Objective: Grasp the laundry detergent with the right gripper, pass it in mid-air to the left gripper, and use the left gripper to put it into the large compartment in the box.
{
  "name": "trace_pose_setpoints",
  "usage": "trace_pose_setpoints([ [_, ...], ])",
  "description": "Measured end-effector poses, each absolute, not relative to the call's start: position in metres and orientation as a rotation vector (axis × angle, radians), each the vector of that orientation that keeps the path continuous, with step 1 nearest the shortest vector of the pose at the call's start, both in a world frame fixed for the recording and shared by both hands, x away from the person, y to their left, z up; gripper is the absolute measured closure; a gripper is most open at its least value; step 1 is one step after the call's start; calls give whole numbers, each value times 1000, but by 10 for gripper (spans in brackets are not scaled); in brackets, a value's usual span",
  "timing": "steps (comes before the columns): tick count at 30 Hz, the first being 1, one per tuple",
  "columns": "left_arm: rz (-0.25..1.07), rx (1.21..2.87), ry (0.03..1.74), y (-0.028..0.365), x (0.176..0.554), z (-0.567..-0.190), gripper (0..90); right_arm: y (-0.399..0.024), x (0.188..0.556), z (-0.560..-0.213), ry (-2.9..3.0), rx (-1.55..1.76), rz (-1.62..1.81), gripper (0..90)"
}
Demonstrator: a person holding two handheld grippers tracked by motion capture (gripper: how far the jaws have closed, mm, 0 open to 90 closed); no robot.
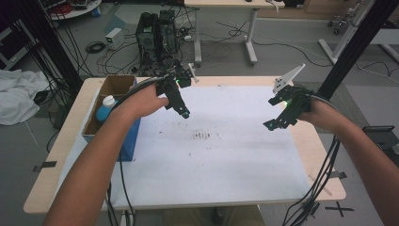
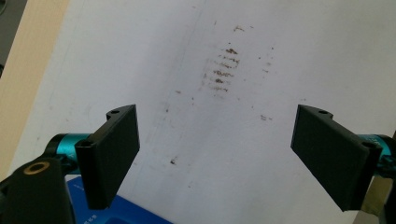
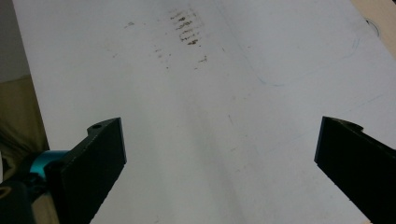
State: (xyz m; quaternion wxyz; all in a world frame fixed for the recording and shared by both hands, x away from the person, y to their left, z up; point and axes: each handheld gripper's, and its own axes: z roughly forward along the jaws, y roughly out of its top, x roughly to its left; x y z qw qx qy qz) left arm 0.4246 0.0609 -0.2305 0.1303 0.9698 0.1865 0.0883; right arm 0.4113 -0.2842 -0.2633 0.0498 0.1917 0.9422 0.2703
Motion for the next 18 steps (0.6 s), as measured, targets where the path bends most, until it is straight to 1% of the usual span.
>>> trace_pose_setpoints([
  [18,238,2806,557,61,427,-236,155,-281,414,-265,2888,589,814,11],
])
